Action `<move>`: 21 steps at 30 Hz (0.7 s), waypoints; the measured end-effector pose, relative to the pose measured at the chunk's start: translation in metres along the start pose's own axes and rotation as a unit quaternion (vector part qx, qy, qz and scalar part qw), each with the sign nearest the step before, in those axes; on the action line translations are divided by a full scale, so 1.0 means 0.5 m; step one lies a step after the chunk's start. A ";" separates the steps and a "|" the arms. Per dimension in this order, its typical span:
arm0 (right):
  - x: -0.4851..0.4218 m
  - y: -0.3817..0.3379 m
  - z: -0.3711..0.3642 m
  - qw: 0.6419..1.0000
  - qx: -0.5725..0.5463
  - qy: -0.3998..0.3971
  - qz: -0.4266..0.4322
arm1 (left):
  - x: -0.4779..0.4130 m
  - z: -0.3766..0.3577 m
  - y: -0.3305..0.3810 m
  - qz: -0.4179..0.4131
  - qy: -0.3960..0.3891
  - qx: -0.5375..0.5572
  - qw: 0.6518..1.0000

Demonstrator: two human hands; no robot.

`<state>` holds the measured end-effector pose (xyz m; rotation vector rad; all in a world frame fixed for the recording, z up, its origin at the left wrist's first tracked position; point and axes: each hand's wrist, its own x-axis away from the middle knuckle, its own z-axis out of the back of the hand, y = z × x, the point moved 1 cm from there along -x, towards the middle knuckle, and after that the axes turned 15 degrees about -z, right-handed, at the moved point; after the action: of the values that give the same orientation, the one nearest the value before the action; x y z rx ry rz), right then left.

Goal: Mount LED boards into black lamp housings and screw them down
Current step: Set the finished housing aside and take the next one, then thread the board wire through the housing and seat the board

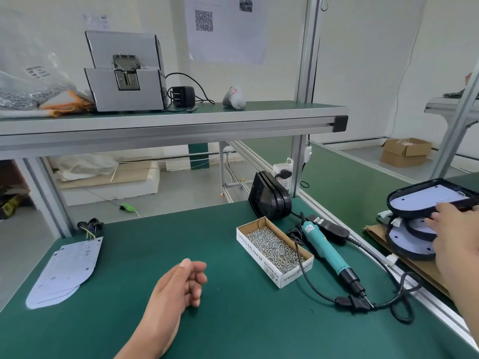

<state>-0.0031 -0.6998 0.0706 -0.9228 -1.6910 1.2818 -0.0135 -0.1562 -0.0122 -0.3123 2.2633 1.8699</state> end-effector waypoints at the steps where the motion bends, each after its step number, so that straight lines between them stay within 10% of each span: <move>1: 0.003 0.003 -0.005 1.000 0.019 0.012 0.006 | 0.000 -0.001 0.002 -0.001 -0.002 0.002 1.000; 12: 0.138 0.081 -0.133 0.954 0.181 -0.103 0.215 | 0.005 -0.003 0.010 -0.003 -0.011 0.009 1.000; 21: 0.272 0.127 -0.307 0.794 0.392 -0.302 0.353 | 0.003 0.001 0.004 0.008 -0.010 0.003 1.000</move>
<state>0.0859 -0.5046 0.0565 -0.6432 -0.9707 2.7420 -0.0156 -0.1552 -0.0107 -0.2737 2.2645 1.8634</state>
